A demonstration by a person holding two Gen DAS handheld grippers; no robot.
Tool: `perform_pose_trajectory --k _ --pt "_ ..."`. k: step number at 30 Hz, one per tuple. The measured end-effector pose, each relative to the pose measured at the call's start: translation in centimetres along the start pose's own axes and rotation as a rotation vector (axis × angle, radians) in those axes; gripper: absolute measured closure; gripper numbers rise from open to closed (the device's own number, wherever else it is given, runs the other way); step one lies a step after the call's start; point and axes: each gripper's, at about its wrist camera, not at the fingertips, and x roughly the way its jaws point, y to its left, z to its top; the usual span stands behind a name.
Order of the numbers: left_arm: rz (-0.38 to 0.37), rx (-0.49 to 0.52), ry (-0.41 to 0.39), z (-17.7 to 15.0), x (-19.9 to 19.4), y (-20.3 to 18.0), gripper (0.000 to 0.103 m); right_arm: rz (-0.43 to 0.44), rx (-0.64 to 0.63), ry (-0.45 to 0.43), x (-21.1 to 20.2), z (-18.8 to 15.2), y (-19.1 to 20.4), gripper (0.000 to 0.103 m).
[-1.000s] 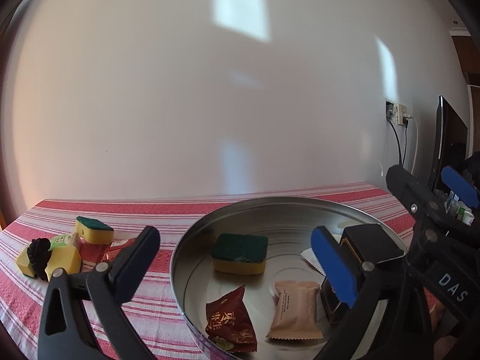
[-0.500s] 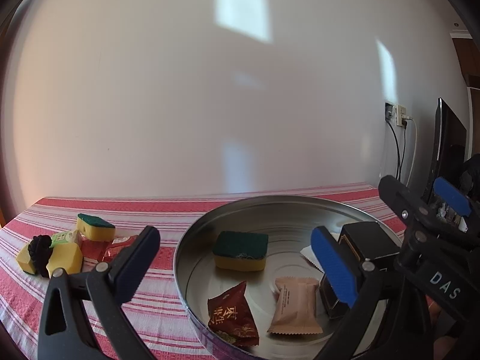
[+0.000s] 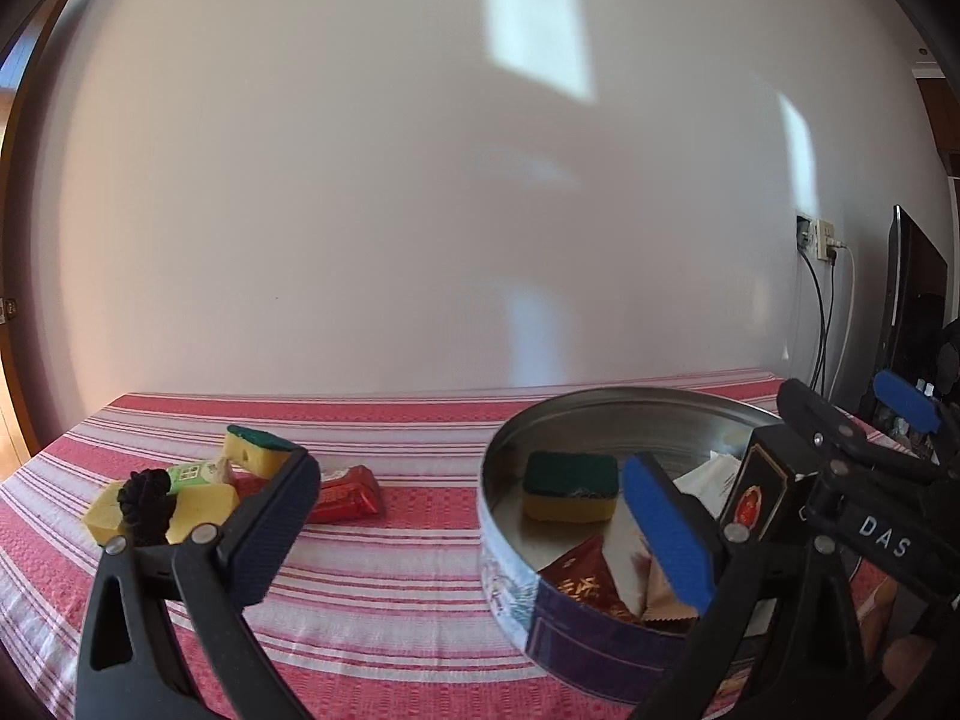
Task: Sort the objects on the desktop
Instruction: 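Withdraw both tools from the tin back toward the remaining pile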
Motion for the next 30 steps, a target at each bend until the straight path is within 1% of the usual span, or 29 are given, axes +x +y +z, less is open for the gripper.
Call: perform_pose_trajectory --k 8,15,30 --pt "0.059 0.003 -0.014 -0.1 -0.4 3.6 0.001 0.064 -0.019 0.004 -0.4 0.3 3.4 0.003" --pt "0.123 -0.043 -0.015 -0.3 -0.6 7.4 0.001 0.122 -0.055 -0.001 -0.3 0.6 6.9 0.003" --pt "0.254 -0.114 -0.019 -0.6 -1.0 16.0 0.001 0.242 -0.127 0.025 0.7 0.8 15.0 0.003"
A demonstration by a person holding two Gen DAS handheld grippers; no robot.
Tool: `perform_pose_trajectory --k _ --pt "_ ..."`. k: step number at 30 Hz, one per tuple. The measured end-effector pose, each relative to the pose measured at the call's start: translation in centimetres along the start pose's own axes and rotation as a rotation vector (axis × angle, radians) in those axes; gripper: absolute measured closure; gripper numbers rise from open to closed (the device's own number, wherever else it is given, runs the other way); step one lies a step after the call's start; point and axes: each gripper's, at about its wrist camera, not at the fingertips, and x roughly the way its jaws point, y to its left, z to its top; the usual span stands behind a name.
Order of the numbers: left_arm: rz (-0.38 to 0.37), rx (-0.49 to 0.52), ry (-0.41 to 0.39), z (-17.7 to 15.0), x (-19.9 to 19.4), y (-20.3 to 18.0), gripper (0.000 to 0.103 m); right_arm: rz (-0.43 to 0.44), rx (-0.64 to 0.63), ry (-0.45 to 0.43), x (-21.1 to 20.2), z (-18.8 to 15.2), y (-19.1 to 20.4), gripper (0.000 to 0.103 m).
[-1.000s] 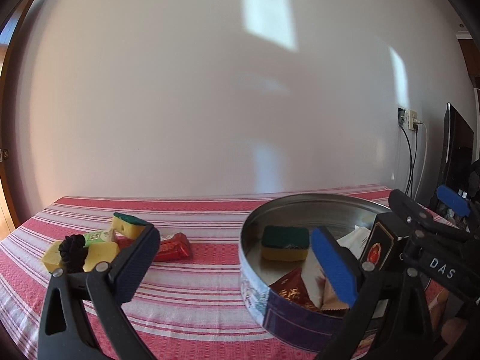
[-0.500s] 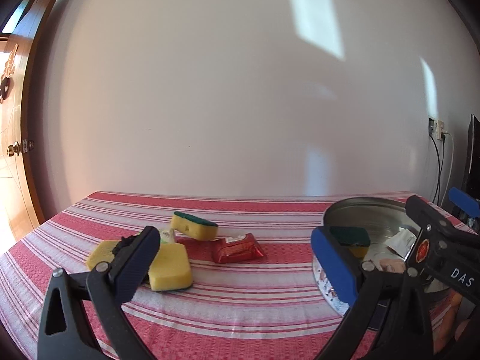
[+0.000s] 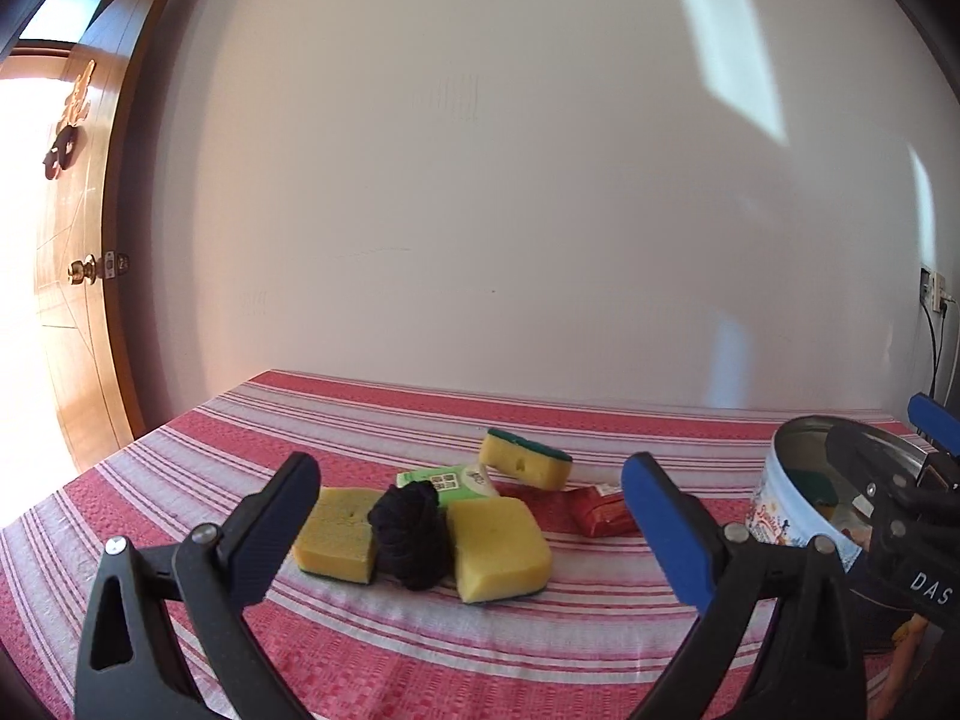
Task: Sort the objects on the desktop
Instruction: 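Withdraw both tools from the tin back toward the remaining pile, then grasp the red snack wrapper with the right tool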
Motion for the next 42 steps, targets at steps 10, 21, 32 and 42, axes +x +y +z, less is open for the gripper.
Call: perform_pose_trajectory --k 10,21,32,42 --pt "0.065 -0.04 0.01 0.2 1.5 4.2 0.001 0.057 -0.048 0.012 1.9 0.7 4.2 0.003" --pt "0.145 -0.038 0.024 0.6 3.9 7.4 0.001 0.103 -0.098 0.034 4.2 0.8 7.5 0.003" --pt "0.174 -0.178 0.063 0.8 5.3 11.7 0.001 0.192 -0.078 0.139 8.5 0.5 8.8 0.003" --pt "0.162 -0.263 0.13 0.3 6.1 13.0 0.001 0.311 0.068 0.359 15.5 0.5 8.5 0.023"
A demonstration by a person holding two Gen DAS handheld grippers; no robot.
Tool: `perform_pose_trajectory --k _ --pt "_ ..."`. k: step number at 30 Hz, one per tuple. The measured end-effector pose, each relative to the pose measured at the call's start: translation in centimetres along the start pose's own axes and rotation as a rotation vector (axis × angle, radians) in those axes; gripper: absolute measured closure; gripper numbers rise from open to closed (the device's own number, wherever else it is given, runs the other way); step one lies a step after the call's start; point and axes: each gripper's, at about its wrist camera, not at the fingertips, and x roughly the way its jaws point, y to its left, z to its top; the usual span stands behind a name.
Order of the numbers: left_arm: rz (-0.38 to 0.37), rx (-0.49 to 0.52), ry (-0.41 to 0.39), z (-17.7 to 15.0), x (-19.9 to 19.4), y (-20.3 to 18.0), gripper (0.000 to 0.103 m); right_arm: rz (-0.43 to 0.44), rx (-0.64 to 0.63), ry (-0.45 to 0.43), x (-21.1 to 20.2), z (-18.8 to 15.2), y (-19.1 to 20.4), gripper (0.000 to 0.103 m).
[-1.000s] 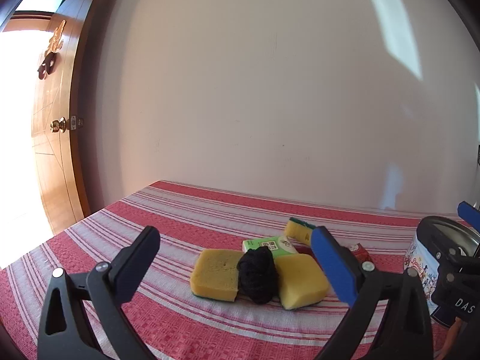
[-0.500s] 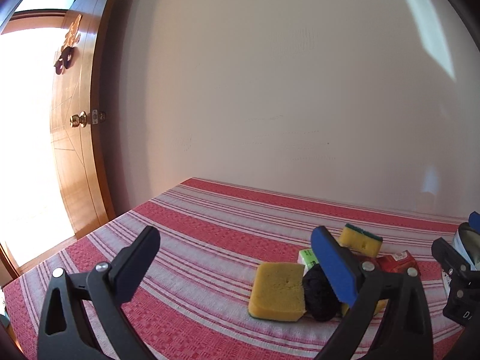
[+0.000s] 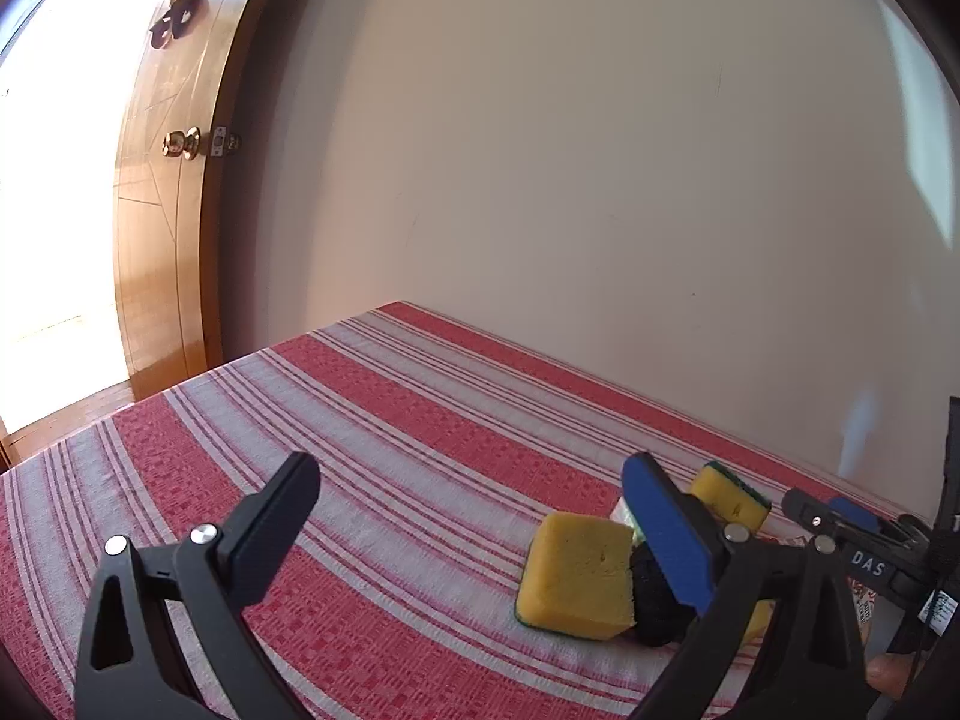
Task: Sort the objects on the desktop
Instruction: 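Grasp the red snack wrapper with the right tool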
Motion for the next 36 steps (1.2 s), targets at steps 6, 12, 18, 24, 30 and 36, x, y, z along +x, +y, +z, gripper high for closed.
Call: perform_pose_trajectory --k 6,12,18,24,30,36 --pt "-0.002 0.008 0.008 0.1 0.3 0.1 0.001 0.003 -0.043 0.096 3.9 1.3 1.8 0.023" --pt "-0.025 -0.022 0.036 0.2 0.8 0.8 0.001 0.029 0.164 0.154 1.7 0.2 -2.0 0.022" --pt "-0.044 -0.052 0.063 0.0 1.1 1.2 0.001 -0.02 0.128 0.27 3.2 -1.9 -2.5 0.018" --pt "-0.042 -0.055 0.07 -0.1 1.2 1.3 0.001 -0.05 0.064 0.305 3.0 -2.5 -1.6 0.031" --pt "-0.072 -0.031 0.06 0.0 1.0 0.8 0.001 -0.052 0.027 0.28 1.3 -3.1 -1.3 0.045" --pt "-0.165 0.047 0.039 0.5 0.9 -2.4 0.001 -0.026 0.083 0.052 -4.6 -1.3 -2.5 0.045"
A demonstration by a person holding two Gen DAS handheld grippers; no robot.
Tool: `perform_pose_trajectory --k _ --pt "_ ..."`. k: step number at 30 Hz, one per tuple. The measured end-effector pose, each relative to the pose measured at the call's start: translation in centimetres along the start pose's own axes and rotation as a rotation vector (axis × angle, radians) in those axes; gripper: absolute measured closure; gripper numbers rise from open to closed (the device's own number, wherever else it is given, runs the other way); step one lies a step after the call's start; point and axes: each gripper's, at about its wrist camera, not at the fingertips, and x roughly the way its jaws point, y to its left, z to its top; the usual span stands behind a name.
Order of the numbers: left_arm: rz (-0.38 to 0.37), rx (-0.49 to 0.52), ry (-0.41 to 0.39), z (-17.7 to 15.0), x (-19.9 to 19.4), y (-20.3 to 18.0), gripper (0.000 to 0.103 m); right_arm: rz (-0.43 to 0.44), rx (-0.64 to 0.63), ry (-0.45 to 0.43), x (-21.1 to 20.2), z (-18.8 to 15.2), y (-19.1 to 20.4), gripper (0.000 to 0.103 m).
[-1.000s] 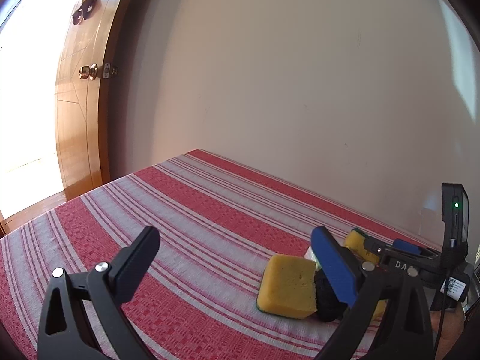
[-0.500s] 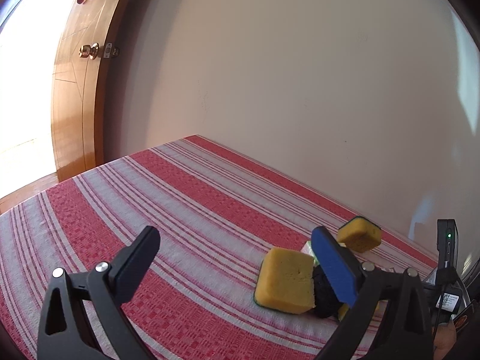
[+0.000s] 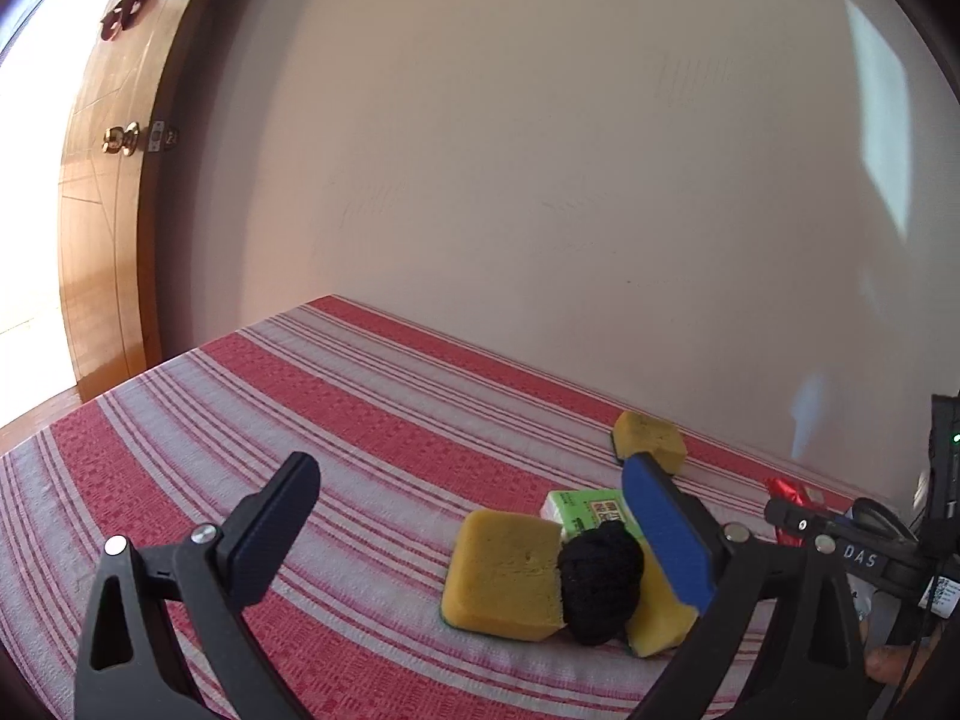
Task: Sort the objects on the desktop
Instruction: 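Grasp the red snack wrapper with the right tool, then grasp the plain yellow sponge with the left tool while the right tool holds the red wrapper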
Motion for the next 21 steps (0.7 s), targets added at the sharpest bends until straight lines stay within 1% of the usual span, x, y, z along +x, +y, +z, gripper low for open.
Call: perform_pose_trajectory --k 3,4,6,8,10,12,14,16,18,19,21 --pt "-0.039 0.081 0.021 1.4 1.6 -3.7 0.001 -0.01 0.012 -0.137 -3.9 0.2 -0.5 0.045" --pt "-0.052 0.104 0.029 1.9 2.5 -5.1 0.001 -0.019 0.015 -0.177 -4.3 0.2 0.4 0.045" --pt "-0.066 0.156 0.056 2.6 4.6 -8.2 0.001 -0.048 0.007 -0.255 -5.7 0.2 0.4 0.045" --pt "-0.099 0.192 0.122 2.9 7.5 -11.2 0.001 -0.096 -0.006 -0.326 -7.2 0.0 0.1 0.045" --pt "-0.101 0.199 0.203 2.9 10.7 -13.7 0.001 -0.13 -0.015 -0.374 -8.0 -0.2 -0.2 0.045" --pt "-0.075 0.227 0.283 2.5 14.1 -16.0 0.001 -0.154 -0.026 -0.395 -8.2 -0.1 -0.3 0.045" --pt "-0.012 0.231 0.346 2.3 17.2 -17.0 0.004 -0.18 -0.055 -0.401 -8.0 -0.1 0.0 0.045" --pt "-0.009 0.23 0.42 1.9 19.8 -17.6 0.004 -0.195 -0.089 -0.402 -7.6 -0.2 0.4 0.045" --pt "0.016 0.228 0.491 1.3 22.1 -18.0 0.004 -0.201 -0.105 -0.398 -7.2 -0.2 0.8 0.045" --pt "0.031 0.216 0.535 0.9 23.1 -18.0 0.004 -0.199 -0.107 -0.394 -7.0 -0.2 0.9 0.045" --pt "0.041 0.15 0.611 0.3 24.6 -17.6 0.004 -0.188 -0.099 -0.382 -6.9 -0.1 1.0 0.045"
